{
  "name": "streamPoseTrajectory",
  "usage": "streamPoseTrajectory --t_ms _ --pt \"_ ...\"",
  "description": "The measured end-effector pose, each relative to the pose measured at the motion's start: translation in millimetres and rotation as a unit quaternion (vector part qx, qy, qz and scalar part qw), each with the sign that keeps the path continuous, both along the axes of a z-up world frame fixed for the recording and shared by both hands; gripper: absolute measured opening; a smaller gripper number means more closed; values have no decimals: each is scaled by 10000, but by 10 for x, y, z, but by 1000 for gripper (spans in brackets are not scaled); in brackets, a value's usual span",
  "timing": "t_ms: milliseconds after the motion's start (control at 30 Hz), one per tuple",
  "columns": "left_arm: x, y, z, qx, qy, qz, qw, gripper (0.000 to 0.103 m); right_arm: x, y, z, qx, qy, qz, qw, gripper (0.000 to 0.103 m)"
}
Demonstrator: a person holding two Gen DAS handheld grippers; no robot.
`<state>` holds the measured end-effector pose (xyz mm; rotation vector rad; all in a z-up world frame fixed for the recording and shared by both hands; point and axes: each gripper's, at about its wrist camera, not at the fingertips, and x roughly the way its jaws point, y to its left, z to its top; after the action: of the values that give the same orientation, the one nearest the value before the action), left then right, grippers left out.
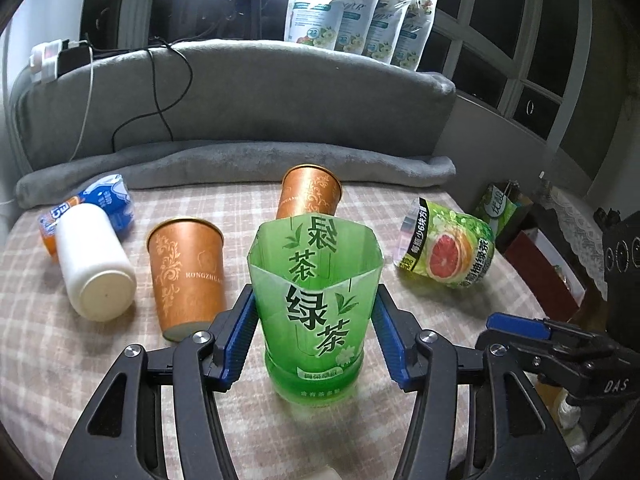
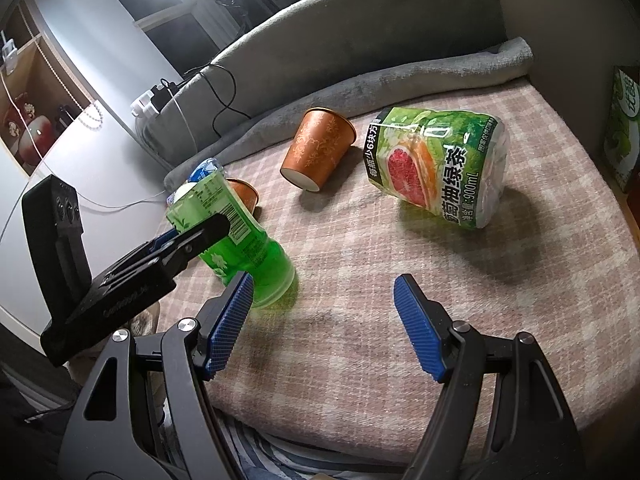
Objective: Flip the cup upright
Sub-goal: 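Set the green tea bottle upright on its base and open the left gripper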
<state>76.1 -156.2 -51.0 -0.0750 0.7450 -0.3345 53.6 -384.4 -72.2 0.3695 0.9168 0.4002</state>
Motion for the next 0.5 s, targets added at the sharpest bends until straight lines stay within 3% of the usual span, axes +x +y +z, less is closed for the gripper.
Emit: streamPoseTrajectory --t_ms 500 --pt "-156 56 -11 -196 166 -182 9995 55 -52 111 57 -132 -111 8 9999 76"
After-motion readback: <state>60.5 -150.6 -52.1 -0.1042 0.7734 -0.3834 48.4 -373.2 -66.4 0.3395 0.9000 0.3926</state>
